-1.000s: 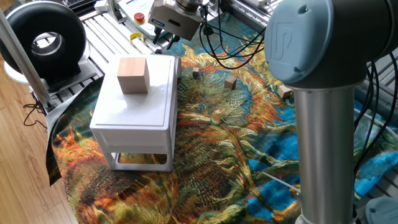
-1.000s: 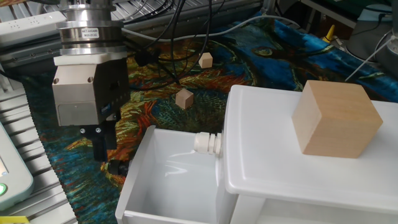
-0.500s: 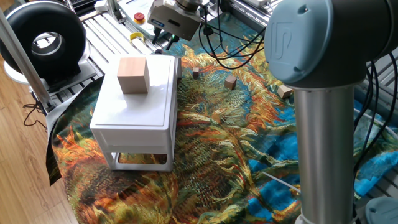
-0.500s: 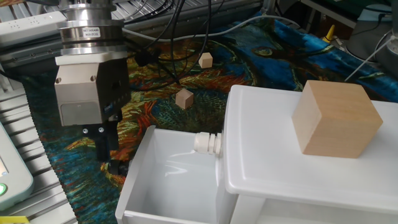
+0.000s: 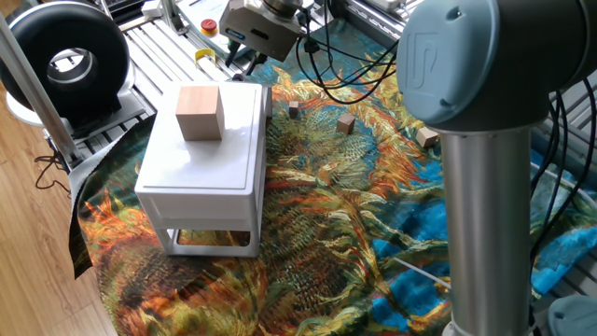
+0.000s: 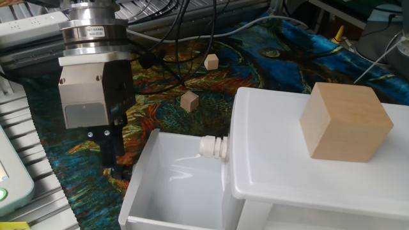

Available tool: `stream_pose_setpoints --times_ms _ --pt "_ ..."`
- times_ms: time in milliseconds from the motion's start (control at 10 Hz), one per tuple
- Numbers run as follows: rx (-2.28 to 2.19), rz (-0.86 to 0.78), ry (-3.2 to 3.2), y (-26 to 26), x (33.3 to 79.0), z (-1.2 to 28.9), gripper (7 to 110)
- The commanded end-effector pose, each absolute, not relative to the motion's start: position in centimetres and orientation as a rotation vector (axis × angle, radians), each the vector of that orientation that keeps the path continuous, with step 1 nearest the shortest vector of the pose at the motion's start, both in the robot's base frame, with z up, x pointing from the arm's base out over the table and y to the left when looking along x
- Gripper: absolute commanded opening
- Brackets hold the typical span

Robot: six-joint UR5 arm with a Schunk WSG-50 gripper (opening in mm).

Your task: Grasp the handle and close the drawer

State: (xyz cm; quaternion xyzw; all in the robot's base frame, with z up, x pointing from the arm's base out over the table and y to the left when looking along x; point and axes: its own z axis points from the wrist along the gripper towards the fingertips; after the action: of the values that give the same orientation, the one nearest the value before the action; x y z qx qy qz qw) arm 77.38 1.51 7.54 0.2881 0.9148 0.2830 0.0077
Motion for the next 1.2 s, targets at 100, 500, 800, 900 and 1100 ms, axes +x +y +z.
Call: stream_pose_setpoints --times_ms 100,500,800,900,1100 --pt "0.895 0.88 2.863 1.2 77.3 7.7 44" --pt "0.895 0.877 2.825 1.2 76.9 9.6 44" --pt "0.873 0.893 2.835 1.5 76.7 9.6 22" --pt "0.873 0.893 2.835 1.5 76.7 9.6 22" --pt "0.879 0.893 2.843 1.5 76.5 9.5 22"
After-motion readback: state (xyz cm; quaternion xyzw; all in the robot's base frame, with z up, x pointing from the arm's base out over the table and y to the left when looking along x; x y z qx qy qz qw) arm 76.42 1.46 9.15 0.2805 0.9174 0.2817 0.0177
